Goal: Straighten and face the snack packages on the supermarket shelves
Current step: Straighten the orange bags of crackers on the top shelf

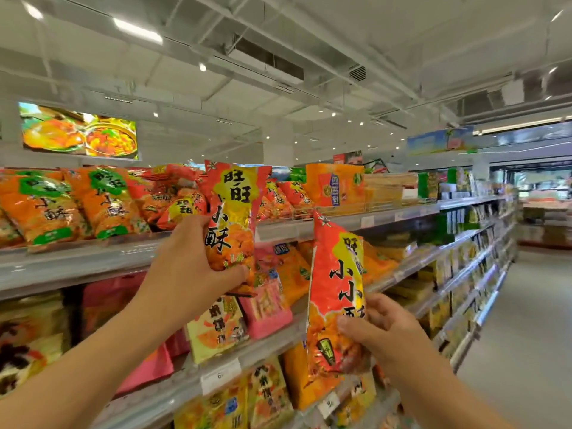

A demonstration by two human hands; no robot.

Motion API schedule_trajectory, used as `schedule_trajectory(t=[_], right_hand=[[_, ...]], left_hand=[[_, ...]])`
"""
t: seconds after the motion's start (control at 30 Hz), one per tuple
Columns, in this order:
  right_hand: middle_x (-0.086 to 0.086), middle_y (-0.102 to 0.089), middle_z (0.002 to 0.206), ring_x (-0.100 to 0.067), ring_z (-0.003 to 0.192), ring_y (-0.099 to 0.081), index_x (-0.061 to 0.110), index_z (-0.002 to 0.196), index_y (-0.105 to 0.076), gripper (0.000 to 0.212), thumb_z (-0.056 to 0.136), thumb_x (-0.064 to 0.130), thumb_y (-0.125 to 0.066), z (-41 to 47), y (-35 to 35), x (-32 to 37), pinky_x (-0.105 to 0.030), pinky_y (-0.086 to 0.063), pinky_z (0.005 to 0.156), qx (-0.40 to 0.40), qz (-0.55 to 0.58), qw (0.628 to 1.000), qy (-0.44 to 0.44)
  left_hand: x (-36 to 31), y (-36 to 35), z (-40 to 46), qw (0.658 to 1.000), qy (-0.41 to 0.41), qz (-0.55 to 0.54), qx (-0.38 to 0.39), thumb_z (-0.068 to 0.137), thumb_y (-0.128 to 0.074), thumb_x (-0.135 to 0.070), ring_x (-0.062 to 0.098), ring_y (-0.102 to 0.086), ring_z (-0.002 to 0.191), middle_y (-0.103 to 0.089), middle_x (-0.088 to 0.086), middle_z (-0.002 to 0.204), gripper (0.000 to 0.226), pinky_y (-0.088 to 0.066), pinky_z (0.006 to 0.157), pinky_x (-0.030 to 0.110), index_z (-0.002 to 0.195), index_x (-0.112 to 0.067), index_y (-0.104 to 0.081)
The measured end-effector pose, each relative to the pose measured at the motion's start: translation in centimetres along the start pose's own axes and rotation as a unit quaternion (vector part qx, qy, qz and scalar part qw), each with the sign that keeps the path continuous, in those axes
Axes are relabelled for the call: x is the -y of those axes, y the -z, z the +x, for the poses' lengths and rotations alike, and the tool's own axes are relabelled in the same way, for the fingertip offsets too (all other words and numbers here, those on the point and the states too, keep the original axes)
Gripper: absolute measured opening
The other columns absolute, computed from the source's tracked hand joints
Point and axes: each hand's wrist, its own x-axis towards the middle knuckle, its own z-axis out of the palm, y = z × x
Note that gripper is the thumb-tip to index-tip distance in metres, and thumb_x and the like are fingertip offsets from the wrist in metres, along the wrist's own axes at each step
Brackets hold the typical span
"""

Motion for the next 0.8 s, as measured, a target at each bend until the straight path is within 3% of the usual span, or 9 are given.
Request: schedule_trajectory(t=[0.13, 0.27, 0.4, 0.47, 0.67, 0.8], right_hand=[[0.004, -0.071, 0.108, -0.02, 0.085, -0.073, 0.028, 0.117, -0.054, 0.085, 0.044, 0.045, -0.094, 5.6, 1.1, -1.1, -0.032, -0.058, 0.061, 0.008, -0.028, 0.999, 0.016], [-0.001, -0.073, 0.096, -0.026, 0.08, -0.073, 0.025, 0.114, -0.059, 0.077, 0.048, 0.044, -0.094, 12.2, 2.3, -1.4, -0.031, -0.056, 0.055, 0.019, -0.047, 0.998, 0.045], [0.003, -0.074, 0.099, -0.021, 0.088, -0.072, 0.031, 0.106, -0.064, 0.079, 0.035, 0.057, -0.089, 18.7, 3.0, -1.2, -0.041, -0.061, 0.07, 0.023, -0.067, 0.994, 0.08], [0.006, -0.073, 0.1, -0.018, 0.092, -0.071, 0.034, 0.104, -0.064, 0.074, 0.038, 0.057, -0.087, 21.8, 3.2, -0.7, -0.042, -0.06, 0.075, 0.037, -0.07, 0.991, 0.107], [0.013, -0.071, 0.092, -0.009, 0.079, -0.071, 0.035, 0.101, -0.059, 0.069, 0.043, 0.059, -0.086, 31.7, 3.2, 2.4, -0.027, -0.057, 0.059, 0.023, -0.102, 0.978, 0.182], [0.005, -0.068, 0.098, -0.011, 0.07, -0.07, 0.03, 0.1, -0.059, 0.057, 0.054, 0.054, -0.083, 38.3, 2.6, 3.8, -0.034, -0.059, 0.06, 0.034, -0.121, 0.966, 0.226]], left_hand=[[0.5, -4.1, 4.0, 1.0, 0.013, 0.003, -0.013, 0.062, -0.082, -0.051, 0.001, -0.054, 0.073, -0.057, -0.01, 0.087, 0.079, -0.033, 0.055, 0.018, 0.124, -0.025, -0.041], [1.2, -7.7, 8.4, 0.999, 0.001, -0.002, -0.038, 0.058, -0.08, -0.057, 0.0, -0.053, 0.074, -0.058, -0.011, 0.083, 0.08, -0.034, 0.057, 0.019, 0.12, -0.025, -0.042], [2.0, -10.2, 12.7, 0.998, -0.001, 0.012, -0.059, 0.057, -0.08, -0.06, -0.003, -0.051, 0.071, -0.057, -0.015, 0.083, 0.069, -0.03, 0.054, 0.018, 0.105, -0.035, -0.037], [2.3, -10.9, 14.7, 0.998, -0.003, 0.011, -0.064, 0.056, -0.079, -0.062, -0.003, -0.052, 0.07, -0.057, -0.016, 0.083, 0.068, -0.031, 0.054, 0.017, 0.102, -0.035, -0.037], [2.7, -13.2, 19.7, 0.995, 0.019, 0.064, -0.08, 0.058, -0.079, -0.061, 0.002, -0.055, 0.073, -0.061, -0.01, 0.081, 0.069, -0.036, 0.054, 0.022, 0.107, -0.027, -0.044], [2.3, -15.3, 22.3, 0.986, 0.045, 0.133, -0.087, 0.06, -0.08, -0.062, 0.014, -0.055, 0.078, -0.058, -0.002, 0.089, 0.072, -0.037, 0.055, 0.028, 0.106, -0.021, -0.044]])
